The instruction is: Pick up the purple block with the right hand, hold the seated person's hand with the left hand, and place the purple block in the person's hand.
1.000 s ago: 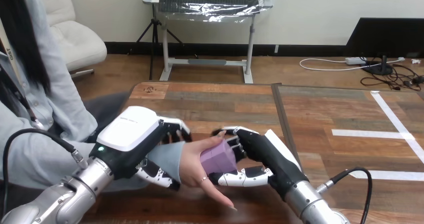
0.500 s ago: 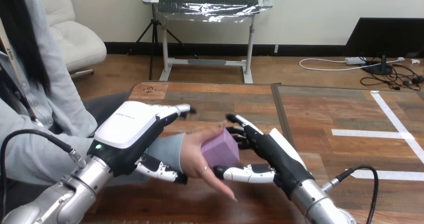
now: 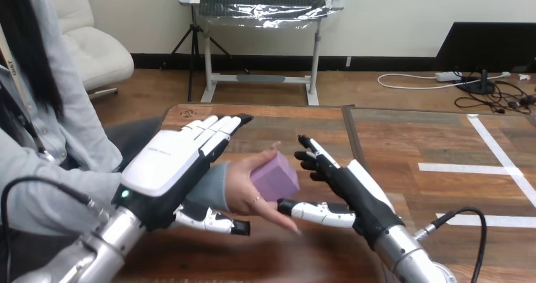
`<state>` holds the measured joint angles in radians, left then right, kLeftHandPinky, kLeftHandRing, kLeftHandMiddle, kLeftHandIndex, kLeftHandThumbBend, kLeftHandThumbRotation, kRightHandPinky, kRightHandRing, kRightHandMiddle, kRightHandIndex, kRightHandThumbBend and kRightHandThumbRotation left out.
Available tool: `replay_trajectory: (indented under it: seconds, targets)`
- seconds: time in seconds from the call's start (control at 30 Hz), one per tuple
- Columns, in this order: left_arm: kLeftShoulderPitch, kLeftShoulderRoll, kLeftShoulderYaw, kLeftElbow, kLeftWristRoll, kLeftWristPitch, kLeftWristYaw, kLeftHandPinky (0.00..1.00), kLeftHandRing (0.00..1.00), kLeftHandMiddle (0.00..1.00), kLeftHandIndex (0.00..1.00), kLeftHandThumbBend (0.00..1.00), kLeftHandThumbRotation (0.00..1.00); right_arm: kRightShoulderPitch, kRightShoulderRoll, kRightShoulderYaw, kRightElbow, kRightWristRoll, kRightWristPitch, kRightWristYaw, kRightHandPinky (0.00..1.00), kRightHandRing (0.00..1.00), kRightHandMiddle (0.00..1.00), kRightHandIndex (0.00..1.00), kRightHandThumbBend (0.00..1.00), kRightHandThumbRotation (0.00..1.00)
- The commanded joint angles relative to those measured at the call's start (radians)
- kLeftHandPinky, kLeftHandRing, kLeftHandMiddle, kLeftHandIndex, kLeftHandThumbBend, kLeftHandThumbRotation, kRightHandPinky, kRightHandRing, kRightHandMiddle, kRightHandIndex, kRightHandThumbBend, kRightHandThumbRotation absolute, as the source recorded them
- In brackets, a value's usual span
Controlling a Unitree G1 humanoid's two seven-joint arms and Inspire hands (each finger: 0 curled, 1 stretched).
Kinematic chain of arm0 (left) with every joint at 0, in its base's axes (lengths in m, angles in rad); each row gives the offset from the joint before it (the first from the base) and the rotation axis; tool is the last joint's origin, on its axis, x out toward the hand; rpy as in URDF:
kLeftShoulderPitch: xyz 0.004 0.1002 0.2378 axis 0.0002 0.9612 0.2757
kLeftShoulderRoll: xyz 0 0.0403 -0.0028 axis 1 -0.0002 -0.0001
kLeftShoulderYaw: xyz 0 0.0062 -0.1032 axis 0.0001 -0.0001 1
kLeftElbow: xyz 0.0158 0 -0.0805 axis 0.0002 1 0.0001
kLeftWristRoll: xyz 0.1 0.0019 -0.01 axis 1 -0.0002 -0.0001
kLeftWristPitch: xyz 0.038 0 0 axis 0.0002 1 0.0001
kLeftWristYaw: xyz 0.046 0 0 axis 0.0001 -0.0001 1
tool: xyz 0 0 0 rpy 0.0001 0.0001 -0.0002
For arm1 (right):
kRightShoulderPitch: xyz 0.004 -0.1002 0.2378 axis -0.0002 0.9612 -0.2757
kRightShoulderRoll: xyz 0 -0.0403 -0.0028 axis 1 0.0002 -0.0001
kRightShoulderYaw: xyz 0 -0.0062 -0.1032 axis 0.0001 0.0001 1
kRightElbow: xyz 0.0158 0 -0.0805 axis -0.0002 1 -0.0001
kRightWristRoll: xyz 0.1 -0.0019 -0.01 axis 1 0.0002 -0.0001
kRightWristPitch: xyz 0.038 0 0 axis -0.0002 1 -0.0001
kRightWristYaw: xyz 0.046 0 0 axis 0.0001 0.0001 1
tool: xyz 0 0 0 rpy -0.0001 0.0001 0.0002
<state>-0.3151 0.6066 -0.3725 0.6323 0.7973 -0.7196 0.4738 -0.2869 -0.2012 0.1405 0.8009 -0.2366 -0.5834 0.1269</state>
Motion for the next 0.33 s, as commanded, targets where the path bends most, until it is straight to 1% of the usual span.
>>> replay_trajectory:
  seconds: [0.0,0.17,0.23,0.3]
  targets:
    - [0.010,0.002,0.042,-0.051,-0.014,-0.016,0.064,1.00,1.00,1.00,1.00,1.00,0.55,-0.096,-0.010,-0.019,0.008,0.007,-0.052,-0.029,0.91,0.94,0.93,1.00,1.00,0.58]
    - [0.032,0.001,0.047,-0.050,-0.012,-0.045,0.124,1.00,1.00,1.00,1.00,1.00,0.59,-0.095,-0.011,-0.026,0.005,0.019,-0.064,-0.031,0.92,0.94,0.93,1.00,1.00,0.59]
    - [0.040,0.001,0.048,-0.052,-0.010,-0.050,0.139,1.00,1.00,1.00,1.00,1.00,0.61,-0.094,-0.013,-0.026,0.004,0.020,-0.070,-0.033,0.92,0.95,0.93,1.00,1.00,0.59]
    - [0.048,-0.003,0.052,-0.045,-0.017,-0.078,0.167,1.00,1.00,1.00,1.00,1.00,0.62,-0.093,-0.014,-0.030,0.004,0.022,-0.087,-0.039,0.92,0.95,0.93,1.00,1.00,0.59]
